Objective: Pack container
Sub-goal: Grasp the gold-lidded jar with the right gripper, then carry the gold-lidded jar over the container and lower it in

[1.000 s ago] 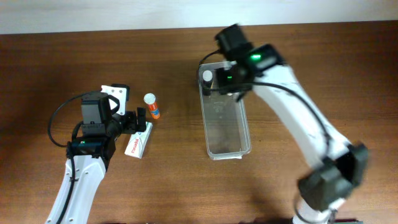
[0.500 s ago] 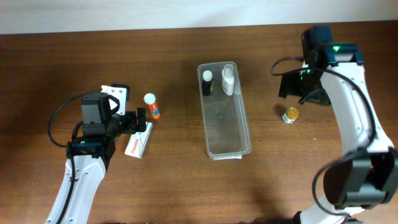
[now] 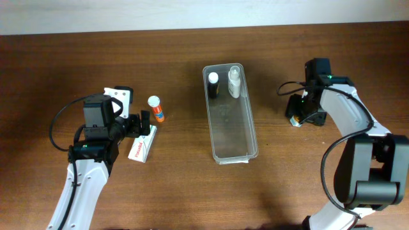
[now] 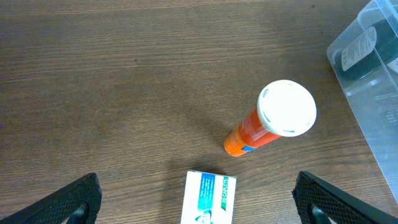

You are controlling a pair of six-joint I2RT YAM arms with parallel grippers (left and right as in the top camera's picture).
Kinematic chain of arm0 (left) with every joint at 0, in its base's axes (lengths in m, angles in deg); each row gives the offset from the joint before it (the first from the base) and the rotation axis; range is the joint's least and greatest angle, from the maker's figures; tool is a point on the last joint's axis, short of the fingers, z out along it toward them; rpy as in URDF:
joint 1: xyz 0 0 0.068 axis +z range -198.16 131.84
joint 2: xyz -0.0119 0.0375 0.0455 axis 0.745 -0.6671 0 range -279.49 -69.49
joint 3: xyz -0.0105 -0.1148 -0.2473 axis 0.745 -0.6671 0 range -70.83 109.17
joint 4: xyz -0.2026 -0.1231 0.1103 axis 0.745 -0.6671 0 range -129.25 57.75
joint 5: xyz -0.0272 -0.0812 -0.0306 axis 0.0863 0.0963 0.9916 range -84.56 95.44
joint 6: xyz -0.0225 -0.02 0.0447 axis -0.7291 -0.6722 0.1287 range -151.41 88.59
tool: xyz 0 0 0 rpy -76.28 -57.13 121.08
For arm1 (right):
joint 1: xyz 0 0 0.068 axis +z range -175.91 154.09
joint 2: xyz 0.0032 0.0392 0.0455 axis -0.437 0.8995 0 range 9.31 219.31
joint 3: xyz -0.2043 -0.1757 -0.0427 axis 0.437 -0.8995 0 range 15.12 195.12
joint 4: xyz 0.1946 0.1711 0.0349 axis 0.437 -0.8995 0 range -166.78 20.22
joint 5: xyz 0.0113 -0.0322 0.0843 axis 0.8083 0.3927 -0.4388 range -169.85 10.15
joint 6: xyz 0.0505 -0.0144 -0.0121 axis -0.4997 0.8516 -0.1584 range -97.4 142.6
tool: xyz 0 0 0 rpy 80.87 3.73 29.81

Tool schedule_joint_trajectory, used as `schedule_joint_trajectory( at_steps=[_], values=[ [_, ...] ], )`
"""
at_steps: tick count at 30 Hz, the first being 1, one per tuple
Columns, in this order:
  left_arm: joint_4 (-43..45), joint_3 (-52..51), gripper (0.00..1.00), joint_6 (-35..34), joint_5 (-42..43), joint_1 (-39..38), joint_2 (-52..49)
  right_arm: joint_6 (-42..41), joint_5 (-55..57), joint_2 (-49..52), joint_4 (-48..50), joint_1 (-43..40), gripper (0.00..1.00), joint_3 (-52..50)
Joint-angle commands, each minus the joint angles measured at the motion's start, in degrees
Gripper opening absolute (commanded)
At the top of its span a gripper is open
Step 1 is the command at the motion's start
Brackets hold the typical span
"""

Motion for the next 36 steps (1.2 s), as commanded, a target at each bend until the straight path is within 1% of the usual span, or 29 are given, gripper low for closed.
schedule_joint_trajectory(
  at_steps=[1, 11, 15, 20, 25, 31, 36],
  values=[
    [0.11, 1.20, 0.99, 0.07, 0.81, 0.24, -0.48, -0.76, -1.31, -0.02, 1.90, -0.31, 0.65, -1.95],
    [0.11, 1.20, 1.00, 0.07, 0.81, 0.24, -0.48, -0.92, -1.14, -0.02, 4.72, -0.31, 0.44, -2.29],
    [0.11, 1.20, 0.99, 0.07, 0.81, 0.24, -0.48, -0.90, -1.14, -0.02, 4.37, -0.31, 0.42, -2.29],
    [0.11, 1.20, 0.99, 0.07, 0.81, 0.24, -0.48, -0.90, -1.11, -0.02, 4.31, -0.31, 0.34, -2.29],
    [0.11, 1.20, 0.99, 0.07, 0.81, 0.24, -0.48, -0.85, -1.09, -0.04, 4.44, -0.31, 0.29, -2.12],
    [0.11, 1.20, 0.99, 0.07, 0.81, 0.24, -0.48, -0.87, -1.16, -1.07, 0.52, -0.24, 0.28, 0.90],
    [0.11, 1.20, 0.99, 0.07, 0.81, 0.24, -0.48, -0.85, -1.36, -5.86, -4.07, 1.09, 0.27, 4.79]
  ],
)
